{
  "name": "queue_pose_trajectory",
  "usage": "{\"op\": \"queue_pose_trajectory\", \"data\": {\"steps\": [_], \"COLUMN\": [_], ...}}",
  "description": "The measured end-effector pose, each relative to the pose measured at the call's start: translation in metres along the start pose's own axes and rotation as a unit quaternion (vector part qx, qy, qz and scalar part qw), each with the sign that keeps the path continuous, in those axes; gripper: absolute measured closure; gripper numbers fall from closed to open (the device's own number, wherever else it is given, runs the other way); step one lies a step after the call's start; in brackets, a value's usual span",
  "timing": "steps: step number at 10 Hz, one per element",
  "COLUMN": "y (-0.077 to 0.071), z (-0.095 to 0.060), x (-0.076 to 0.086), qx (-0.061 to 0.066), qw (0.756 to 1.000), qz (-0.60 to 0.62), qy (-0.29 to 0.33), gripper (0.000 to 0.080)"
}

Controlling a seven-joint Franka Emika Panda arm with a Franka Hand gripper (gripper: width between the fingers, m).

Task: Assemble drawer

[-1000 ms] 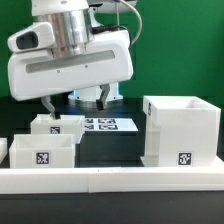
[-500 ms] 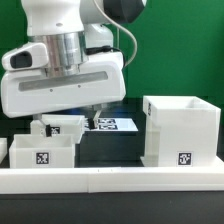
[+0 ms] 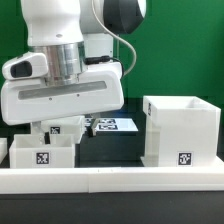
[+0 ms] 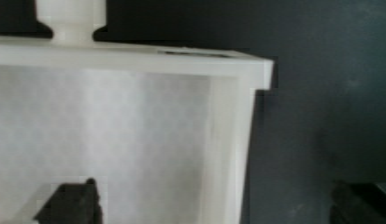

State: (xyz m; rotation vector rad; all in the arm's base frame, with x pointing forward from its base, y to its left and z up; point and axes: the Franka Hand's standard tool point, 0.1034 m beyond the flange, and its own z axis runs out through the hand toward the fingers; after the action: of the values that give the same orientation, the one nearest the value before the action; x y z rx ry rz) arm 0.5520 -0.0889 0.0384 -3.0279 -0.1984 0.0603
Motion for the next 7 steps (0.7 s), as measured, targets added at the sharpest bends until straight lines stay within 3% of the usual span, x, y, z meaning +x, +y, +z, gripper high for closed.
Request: {"op": "queue_pose_trajectory", "data": {"steps": [2, 7], "y": [0.007, 0.004], "z": [0.020, 0.033], "x": [-0.017, -0.025], "qx": [-0.019, -0.027], "qw": [1.000, 1.000], "qz": [-0.005, -0.008], "qy": [0.012, 0.013], "gripper": [0.0150, 0.0150]}}
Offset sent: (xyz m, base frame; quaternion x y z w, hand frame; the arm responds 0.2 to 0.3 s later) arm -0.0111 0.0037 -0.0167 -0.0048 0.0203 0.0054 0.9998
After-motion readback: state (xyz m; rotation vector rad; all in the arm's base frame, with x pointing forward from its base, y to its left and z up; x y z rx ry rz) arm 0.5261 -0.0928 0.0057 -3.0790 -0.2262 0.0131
